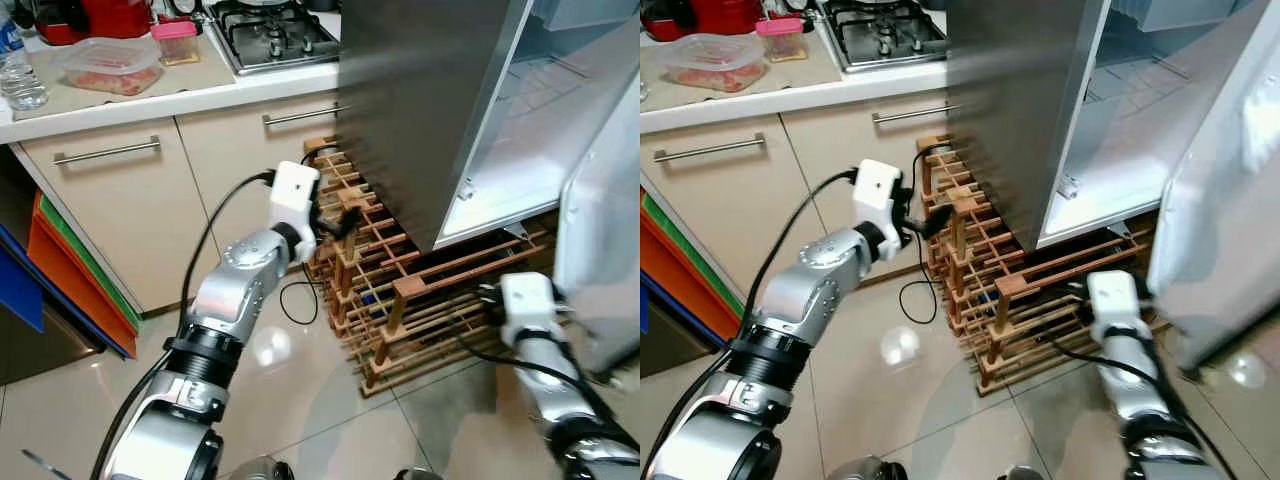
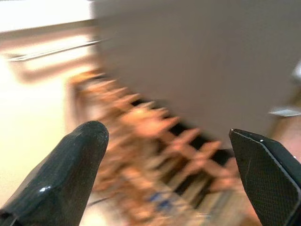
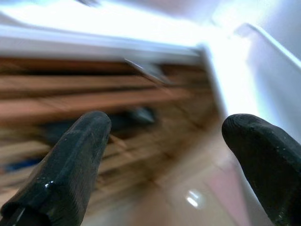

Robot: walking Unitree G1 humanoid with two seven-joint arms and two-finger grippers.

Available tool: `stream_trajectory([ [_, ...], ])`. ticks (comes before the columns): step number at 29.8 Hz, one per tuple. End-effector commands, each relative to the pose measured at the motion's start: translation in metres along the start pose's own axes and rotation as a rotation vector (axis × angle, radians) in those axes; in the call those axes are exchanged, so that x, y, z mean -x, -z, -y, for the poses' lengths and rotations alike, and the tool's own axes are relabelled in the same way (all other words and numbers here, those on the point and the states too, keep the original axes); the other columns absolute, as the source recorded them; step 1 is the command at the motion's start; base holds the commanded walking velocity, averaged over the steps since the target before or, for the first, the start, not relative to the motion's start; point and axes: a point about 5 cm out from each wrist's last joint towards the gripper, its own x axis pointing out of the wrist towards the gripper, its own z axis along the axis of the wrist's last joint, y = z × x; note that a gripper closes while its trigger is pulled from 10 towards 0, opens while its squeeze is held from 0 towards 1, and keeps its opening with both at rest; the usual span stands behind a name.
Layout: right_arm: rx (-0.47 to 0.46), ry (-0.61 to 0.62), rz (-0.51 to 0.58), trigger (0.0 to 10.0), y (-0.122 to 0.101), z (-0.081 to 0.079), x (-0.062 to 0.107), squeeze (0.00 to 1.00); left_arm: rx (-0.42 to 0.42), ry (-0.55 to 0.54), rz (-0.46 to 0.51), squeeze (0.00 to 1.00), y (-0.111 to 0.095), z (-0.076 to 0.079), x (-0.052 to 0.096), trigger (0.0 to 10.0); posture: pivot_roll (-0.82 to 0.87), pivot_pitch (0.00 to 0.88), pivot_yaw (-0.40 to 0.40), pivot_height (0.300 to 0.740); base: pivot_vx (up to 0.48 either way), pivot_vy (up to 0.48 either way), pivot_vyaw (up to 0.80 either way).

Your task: Restocking fridge

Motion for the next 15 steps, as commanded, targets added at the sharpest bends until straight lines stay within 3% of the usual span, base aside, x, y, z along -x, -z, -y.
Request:
stream_trajectory([
  [1,-0.011,0.096,-0.04,10.0,0.008,0.024,0.0,0.0,-0.059,-0.095,-0.061,0.0,0.021,-0.01,0.004,10.0,-0.12,0.043,0.041,0.74,0.0,0.0,0.0],
  [2,-0.011,0.096,-0.04,10.0,0.008,0.024,0.0,0.0,-0.059,-0.095,-0.061,0.0,0.021,-0.01,0.004,10.0,-0.12,0.043,0.041,0.74,0.0,0.0,0.0],
  [3,0.01,0.138,-0.077,10.0,0.016,0.041,0.004,0.0,-0.114,-0.178,-0.108,0.0,0.04,-0.024,0.009,10.0,-0.12,0.044,0.043,0.74,0.0,0.0,0.0],
  [5,0.015,0.154,-0.087,10.0,0.019,0.047,0.005,0.0,-0.131,-0.2,-0.123,0.0,0.046,-0.028,0.012,10.0,-0.12,0.046,0.044,0.74,0.0,0.0,0.0],
  [6,0.016,0.194,-0.115,10.0,0.024,0.06,0.007,0.0,-0.132,-0.252,-0.165,0.0,0.061,-0.036,0.017,10.0,-0.12,0.046,0.043,0.74,0.0,0.0,0.0],
  [9,0.002,0.208,-0.116,10.0,0.023,0.066,0.007,0.0,-0.133,-0.274,-0.184,0.0,0.07,-0.039,0.021,10.0,-0.13,0.048,0.042,0.74,0.0,0.0,0.0],
  [13,-0.06,0.093,-0.028,10.0,0.006,0.04,-0.001,0.0,-0.113,-0.29,-0.17,0.0,0.073,-0.038,0.02,10.0,-0.13,0.048,0.041,0.74,0.0,0.0,0.0],
  [15,-0.115,-0.016,0.049,10.0,-0.011,0.012,-0.006,0.0,-0.102,-0.307,-0.139,0.0,0.07,-0.038,0.019,10.0,-0.13,0.048,0.043,0.74,0.0,0.0,0.0],
])
